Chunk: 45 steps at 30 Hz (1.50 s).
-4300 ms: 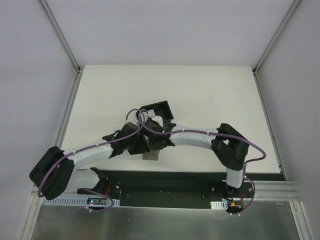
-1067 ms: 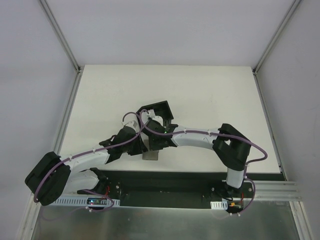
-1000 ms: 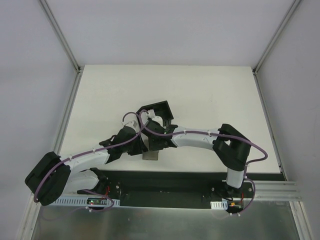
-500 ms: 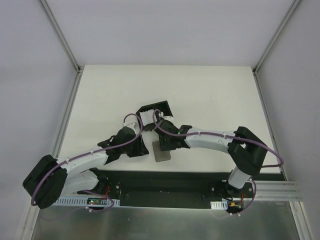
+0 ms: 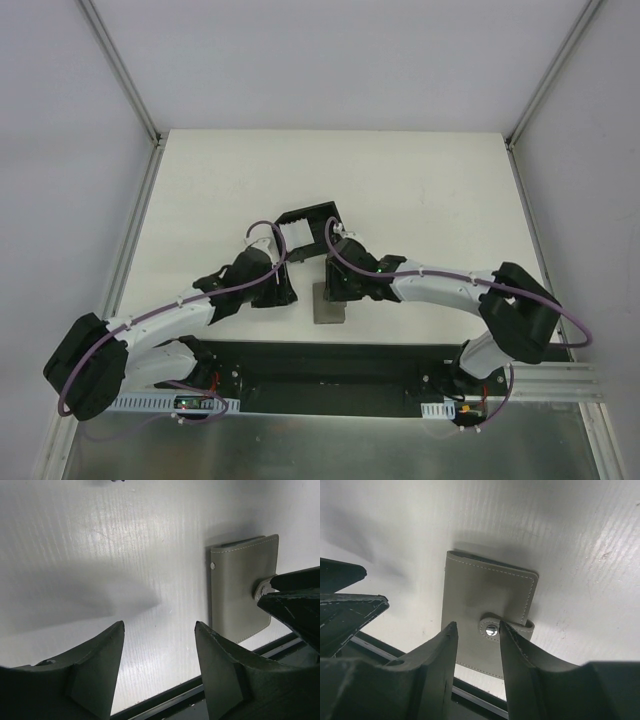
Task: Put the credit cards into the card holder
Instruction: Close the card holder at the center of the board, then reset both arms
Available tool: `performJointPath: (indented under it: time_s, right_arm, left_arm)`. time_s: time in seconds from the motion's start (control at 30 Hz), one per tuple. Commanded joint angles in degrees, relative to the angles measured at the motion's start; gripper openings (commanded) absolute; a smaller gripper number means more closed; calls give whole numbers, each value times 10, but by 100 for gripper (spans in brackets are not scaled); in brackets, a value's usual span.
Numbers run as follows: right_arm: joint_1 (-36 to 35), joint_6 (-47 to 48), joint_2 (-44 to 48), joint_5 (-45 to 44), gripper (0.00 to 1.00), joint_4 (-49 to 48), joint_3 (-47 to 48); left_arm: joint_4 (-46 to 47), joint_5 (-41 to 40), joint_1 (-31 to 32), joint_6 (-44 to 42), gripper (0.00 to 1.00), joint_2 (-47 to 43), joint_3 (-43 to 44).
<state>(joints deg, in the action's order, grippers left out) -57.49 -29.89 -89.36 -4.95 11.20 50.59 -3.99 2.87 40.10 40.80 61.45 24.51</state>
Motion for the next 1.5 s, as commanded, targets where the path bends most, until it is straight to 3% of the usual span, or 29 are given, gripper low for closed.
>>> performJointPath:
  time_s: [0.0,0.13,0.23,0.33,0.43,0.67,0.77,0.97,1.03,1.17,1.47]
  right_arm:
    - [10,1,48,-3,44,-20,-15]
    - [24,-4,88,-29,51,-15,-43]
    - [43,-15,138,-64,64,1,-76]
    - [75,-24,219,-102,85,27,-113]
    - [130,-11,294,-134,99,62,-139]
    - [311,65,386,-175,96,107,-151]
    - [382,84,381,-217,96,109,-146]
    - [392,213,340,-380,96,31,-160]
    - [392,254,316,-431,96,-22,-177]
    - [393,360,272,-425,96,-186,-232]
    - [467,427,256,-281,96,-479,-350]
  left_arm:
    - [-24,-16,-15,-20,61,-16,15]
    - [-30,-18,-41,-37,75,-37,11]
    - [-52,-9,-78,-52,87,-47,18]
    - [-72,-21,-121,-68,97,-65,25]
    - [-90,-25,-168,-78,99,-86,32]
    - [-107,-13,-287,-68,99,-82,57]
    - [-112,-66,-297,-69,99,-71,83]
    - [-113,-116,-297,-63,99,-86,99]
    - [-112,-117,-296,-64,99,-93,99]
    - [-112,-125,-296,-54,99,-102,93]
    - [-112,-124,-296,-62,99,-100,93]
